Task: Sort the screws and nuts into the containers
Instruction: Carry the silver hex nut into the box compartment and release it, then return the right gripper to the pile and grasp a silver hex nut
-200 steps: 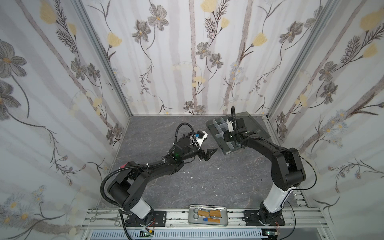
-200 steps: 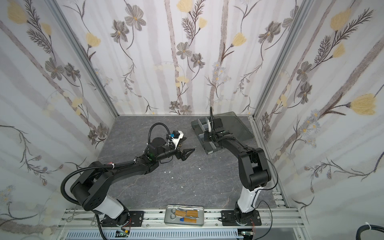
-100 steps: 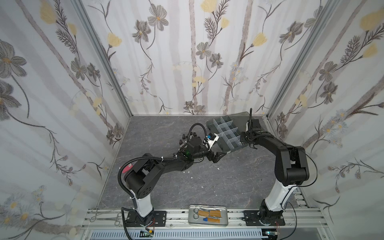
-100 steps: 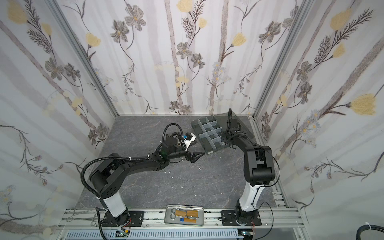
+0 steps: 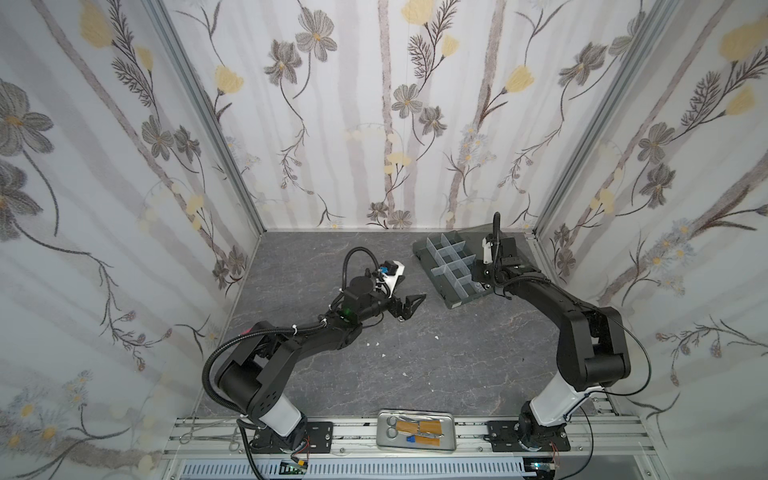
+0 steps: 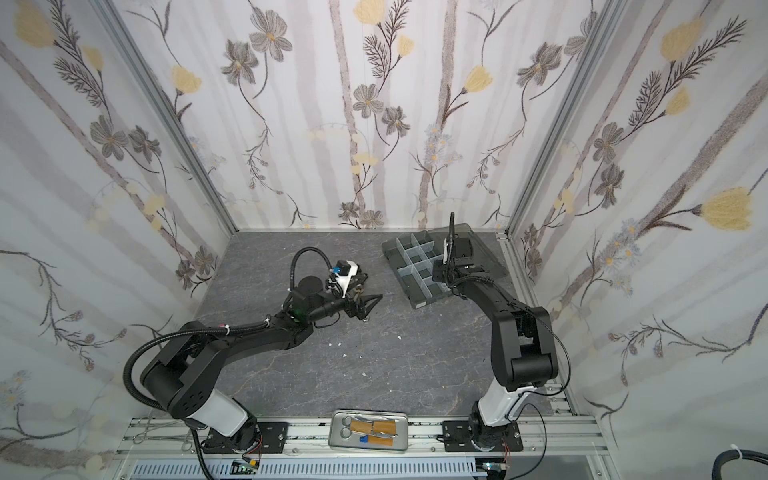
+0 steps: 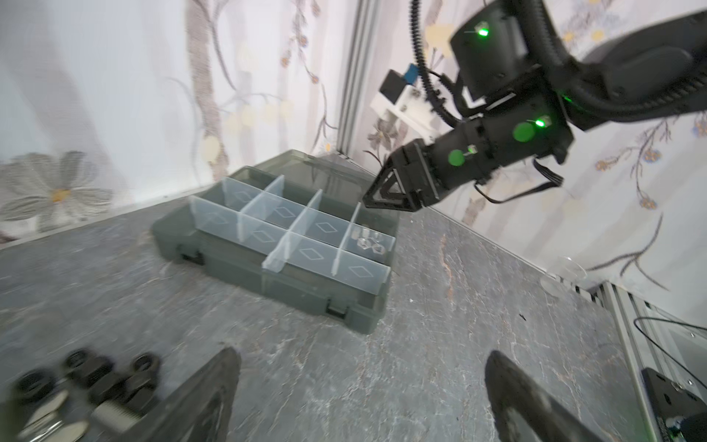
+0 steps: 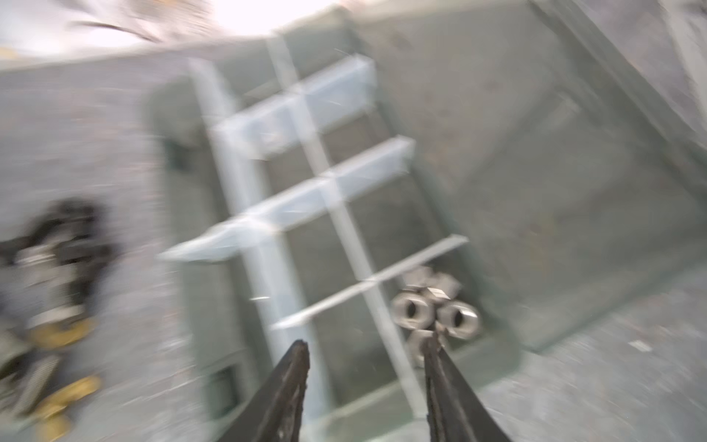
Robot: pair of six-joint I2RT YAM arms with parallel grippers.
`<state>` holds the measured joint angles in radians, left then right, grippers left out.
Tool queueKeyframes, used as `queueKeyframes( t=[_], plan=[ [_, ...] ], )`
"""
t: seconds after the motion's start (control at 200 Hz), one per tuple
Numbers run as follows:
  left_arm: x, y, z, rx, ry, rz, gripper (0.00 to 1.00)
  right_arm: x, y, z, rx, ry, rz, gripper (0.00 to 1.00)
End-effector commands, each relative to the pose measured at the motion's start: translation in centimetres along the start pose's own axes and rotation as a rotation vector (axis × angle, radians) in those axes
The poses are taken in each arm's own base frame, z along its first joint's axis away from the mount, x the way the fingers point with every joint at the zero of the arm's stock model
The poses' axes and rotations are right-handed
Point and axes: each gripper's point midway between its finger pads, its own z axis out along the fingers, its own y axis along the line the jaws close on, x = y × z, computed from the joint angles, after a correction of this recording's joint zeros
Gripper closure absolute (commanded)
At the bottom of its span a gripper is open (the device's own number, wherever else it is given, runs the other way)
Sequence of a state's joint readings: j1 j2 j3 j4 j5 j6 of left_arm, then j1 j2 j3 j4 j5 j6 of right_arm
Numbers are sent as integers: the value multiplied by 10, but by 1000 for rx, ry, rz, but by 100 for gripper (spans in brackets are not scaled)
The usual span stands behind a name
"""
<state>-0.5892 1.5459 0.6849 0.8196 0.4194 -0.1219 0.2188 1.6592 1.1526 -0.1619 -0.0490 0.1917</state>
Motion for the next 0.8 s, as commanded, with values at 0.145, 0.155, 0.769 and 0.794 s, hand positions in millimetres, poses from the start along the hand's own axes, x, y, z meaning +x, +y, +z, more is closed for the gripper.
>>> queueKeyframes(
  t=[0.145, 0.155, 0.769, 0.794],
  plan=[
    [7, 57, -64, -233, -33, -173, 0, 51, 162, -5, -458, -40, -368, 49],
    [9, 58, -66, -237, -29, -176, 0, 55, 166, -5, -470, -36, -382, 49],
    [33, 74, -90, -374, 37, -184, 0, 167, 217, 32, -554, 112, -699, 40],
    [37, 76, -89, -377, 51, -188, 0, 169, 217, 34, -550, 118, -704, 40]
  ],
)
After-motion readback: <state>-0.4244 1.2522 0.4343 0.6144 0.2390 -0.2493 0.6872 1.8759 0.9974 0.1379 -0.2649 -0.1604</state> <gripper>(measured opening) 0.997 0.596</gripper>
